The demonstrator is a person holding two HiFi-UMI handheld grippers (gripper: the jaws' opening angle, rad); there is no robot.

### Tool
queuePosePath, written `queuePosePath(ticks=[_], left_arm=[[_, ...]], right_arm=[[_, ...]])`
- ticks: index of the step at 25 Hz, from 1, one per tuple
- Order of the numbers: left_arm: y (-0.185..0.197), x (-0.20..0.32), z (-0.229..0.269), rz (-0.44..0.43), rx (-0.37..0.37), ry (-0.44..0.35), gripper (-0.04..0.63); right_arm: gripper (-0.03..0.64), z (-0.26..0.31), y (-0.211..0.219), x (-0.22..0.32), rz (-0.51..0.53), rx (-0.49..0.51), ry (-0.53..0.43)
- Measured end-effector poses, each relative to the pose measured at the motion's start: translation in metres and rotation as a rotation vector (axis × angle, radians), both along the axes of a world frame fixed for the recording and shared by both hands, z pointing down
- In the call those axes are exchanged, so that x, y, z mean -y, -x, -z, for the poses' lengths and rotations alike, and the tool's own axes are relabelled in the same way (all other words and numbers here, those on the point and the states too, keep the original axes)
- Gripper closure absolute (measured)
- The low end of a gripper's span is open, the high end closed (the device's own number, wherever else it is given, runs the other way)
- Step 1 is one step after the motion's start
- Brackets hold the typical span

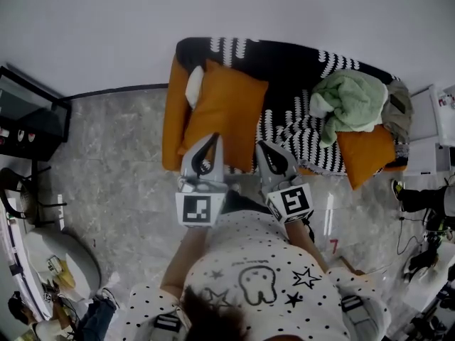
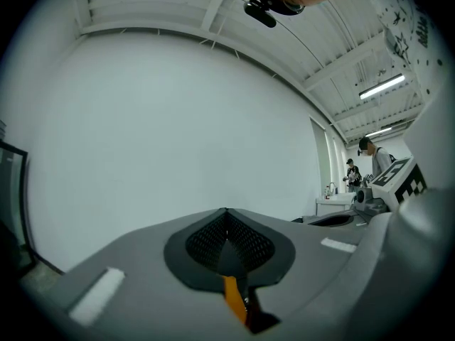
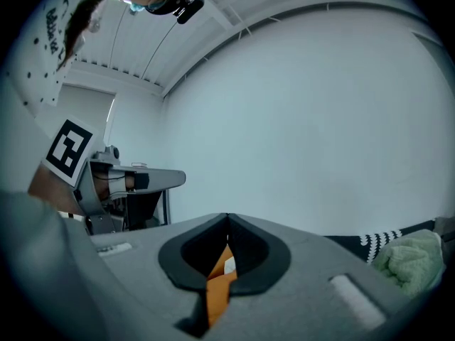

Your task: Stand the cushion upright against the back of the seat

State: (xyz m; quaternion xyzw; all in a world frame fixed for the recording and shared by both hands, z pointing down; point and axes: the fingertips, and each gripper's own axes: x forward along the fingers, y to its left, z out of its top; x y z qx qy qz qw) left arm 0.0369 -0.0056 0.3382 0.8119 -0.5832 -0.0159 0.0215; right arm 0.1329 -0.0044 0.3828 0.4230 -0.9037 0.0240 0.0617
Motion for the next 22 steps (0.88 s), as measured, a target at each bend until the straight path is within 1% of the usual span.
queuePosePath(ticks=[3, 8, 14, 15, 18, 22], left_arm=[[-0.002, 0.003, -0.001, 0.001, 0.001, 0.013, 0.598], [0.001, 0.011, -0.002, -0.008, -0.012, 0.015, 0.598], [0.007, 0.037, 0.001, -0.034, -0.034, 0.012, 0.598], [0.008, 0.043, 0.003, -0.043, -0.031, 0.006, 0.598], [0.007, 0.062, 0.009, -0.087, 0.009, -0.013, 0.598], [0.015, 0.087, 0.016, -0.103, 0.017, -0.026, 0.594]], right_arm=[[0.618, -0.007, 0.001, 0.003, 0.006, 0.008, 0.020], [0.618, -0.007, 0.008, 0.012, 0.013, 0.005, 0.025], [0.618, -0.004, 0.015, 0.035, -0.003, 0.002, 0.030], [0.618, -0.003, 0.016, 0.040, -0.007, 0.000, 0.028], [0.618, -0.001, 0.018, 0.058, -0.023, -0.003, 0.030], [0.618, 0.001, 0.024, 0.084, -0.049, -0.009, 0.029]])
